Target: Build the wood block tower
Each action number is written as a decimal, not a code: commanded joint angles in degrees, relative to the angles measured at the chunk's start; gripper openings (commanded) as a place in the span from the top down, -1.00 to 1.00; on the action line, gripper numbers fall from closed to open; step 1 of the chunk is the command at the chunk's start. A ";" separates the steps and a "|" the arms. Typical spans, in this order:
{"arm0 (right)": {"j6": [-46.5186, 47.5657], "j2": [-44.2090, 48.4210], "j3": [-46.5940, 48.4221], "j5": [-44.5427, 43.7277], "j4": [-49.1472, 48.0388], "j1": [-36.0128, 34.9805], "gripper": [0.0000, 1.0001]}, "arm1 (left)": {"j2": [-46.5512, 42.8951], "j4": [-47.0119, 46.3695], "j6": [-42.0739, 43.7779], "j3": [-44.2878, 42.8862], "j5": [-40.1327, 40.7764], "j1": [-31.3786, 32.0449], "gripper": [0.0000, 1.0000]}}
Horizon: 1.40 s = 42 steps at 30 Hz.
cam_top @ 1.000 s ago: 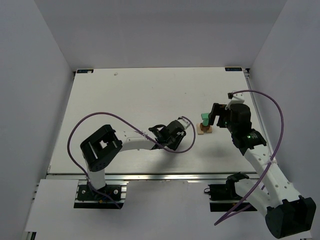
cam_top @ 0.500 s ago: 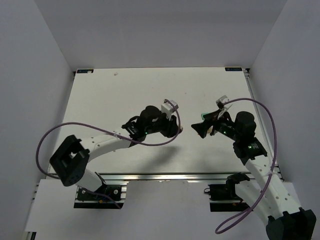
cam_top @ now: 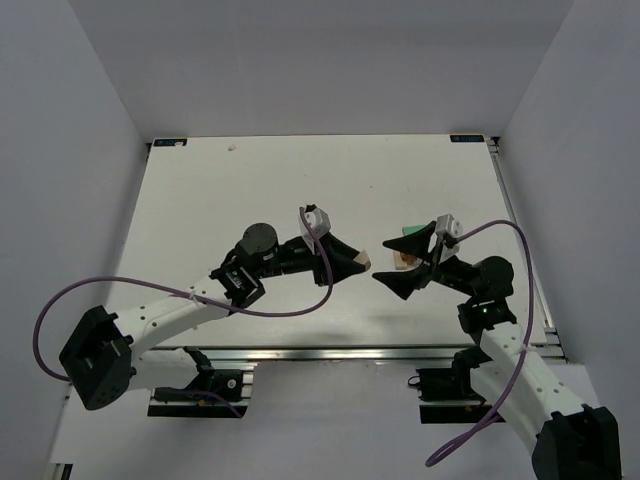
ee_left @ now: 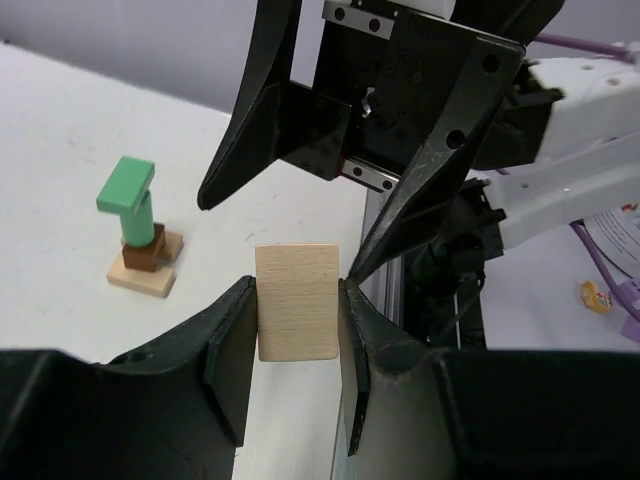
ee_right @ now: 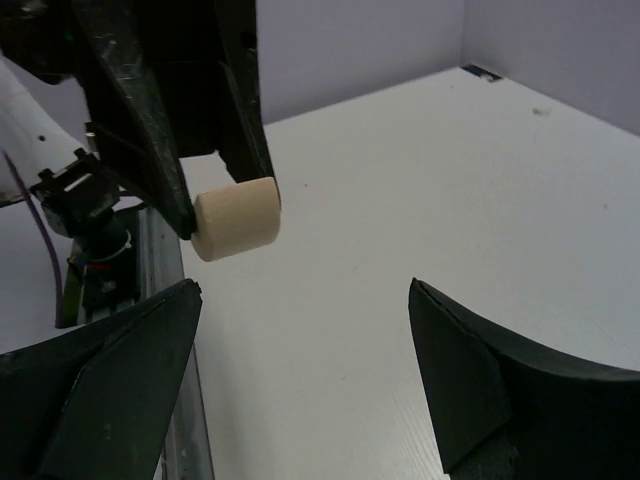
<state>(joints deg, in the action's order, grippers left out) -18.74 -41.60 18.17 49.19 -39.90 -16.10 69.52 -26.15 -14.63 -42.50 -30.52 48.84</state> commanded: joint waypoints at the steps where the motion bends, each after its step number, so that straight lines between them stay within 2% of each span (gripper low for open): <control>1: -5.59 0.65 -1.64 6.34 -17.12 0.19 -0.77 | -2.02 -4.95 0.22 1.19 -4.98 -0.41 1.00; 3: -7.88 0.30 -2.35 9.16 -22.40 0.19 -0.74 | -2.19 -6.54 -0.22 1.72 -6.21 -0.50 1.00; 9: -8.07 -1.55 -0.95 18.13 -23.73 -0.16 -0.74 | -2.19 -8.22 0.57 2.42 -11.84 -0.76 1.00; 13: -6.32 -1.63 0.36 14.98 -21.11 -1.65 -0.78 | -1.58 -8.47 0.75 2.16 -12.71 -0.68 1.00; 15: -4.99 -3.38 2.03 14.27 -16.81 -2.79 -0.72 | -1.23 -8.30 0.75 1.81 -12.98 -0.68 1.00; 21: -4.81 -5.50 2.66 8.74 -18.28 -5.69 -0.63 | -1.49 -9.17 1.01 2.77 -11.93 -0.76 1.00; 32: -4.28 -6.56 2.66 5.74 -20.04 -8.95 -0.44 | -1.31 -10.93 0.57 3.47 -12.63 -0.68 1.00; 34: -4.72 -7.17 3.01 5.65 -20.39 -9.21 -0.35 | -1.75 -11.99 0.13 4.09 -13.16 -0.76 1.00; 42: -9.73 -7.35 2.04 4.87 -27.85 -9.30 -0.22 | -3.51 -12.87 0.39 5.67 -13.16 -0.76 1.00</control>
<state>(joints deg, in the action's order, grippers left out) -26.04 -49.25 18.68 55.77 -60.18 -25.17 67.92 -37.87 -14.46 -37.85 -42.26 48.27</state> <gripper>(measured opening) 0.615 0.441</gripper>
